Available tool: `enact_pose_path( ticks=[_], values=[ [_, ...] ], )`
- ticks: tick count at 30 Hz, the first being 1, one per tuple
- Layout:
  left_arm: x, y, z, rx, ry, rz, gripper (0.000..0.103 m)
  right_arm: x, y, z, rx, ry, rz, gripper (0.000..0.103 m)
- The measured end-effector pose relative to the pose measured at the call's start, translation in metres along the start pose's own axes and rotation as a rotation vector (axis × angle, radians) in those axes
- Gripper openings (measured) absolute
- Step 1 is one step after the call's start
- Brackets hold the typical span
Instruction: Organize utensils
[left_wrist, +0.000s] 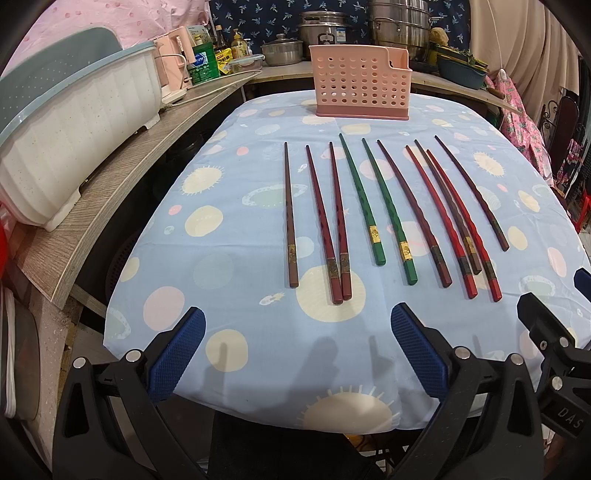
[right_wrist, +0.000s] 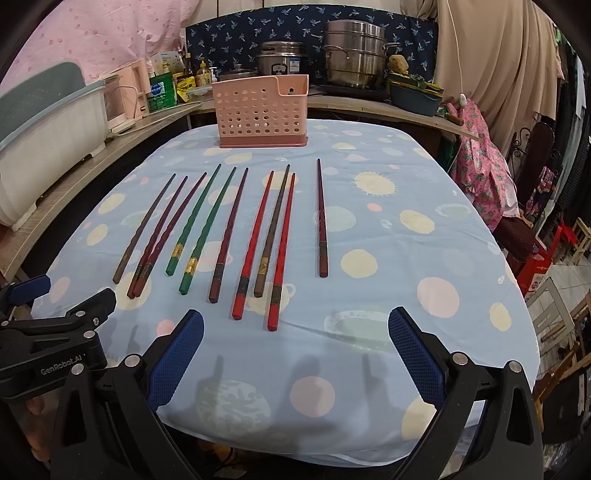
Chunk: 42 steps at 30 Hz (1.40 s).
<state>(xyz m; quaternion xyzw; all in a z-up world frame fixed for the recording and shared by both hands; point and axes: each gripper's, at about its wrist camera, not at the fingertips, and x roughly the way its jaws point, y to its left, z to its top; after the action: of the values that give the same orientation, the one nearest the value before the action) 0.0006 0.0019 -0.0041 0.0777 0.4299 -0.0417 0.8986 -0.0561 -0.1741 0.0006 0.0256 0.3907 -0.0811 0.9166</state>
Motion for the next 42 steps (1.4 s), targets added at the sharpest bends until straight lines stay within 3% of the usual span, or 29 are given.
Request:
enact_pose_path(
  ticks=[30,42],
  values=[
    [0.000,0.002,-0.001,-0.007,-0.004,-0.007,0.096,-0.004,0.004,0.003,-0.005,-0.008,0.008,0.096],
    [0.026,0.045,0.011,-0.117,0.003,0.013,0.096,0.014,-0.020,0.005,0.053,0.013,0.003,0.095]
  ],
)
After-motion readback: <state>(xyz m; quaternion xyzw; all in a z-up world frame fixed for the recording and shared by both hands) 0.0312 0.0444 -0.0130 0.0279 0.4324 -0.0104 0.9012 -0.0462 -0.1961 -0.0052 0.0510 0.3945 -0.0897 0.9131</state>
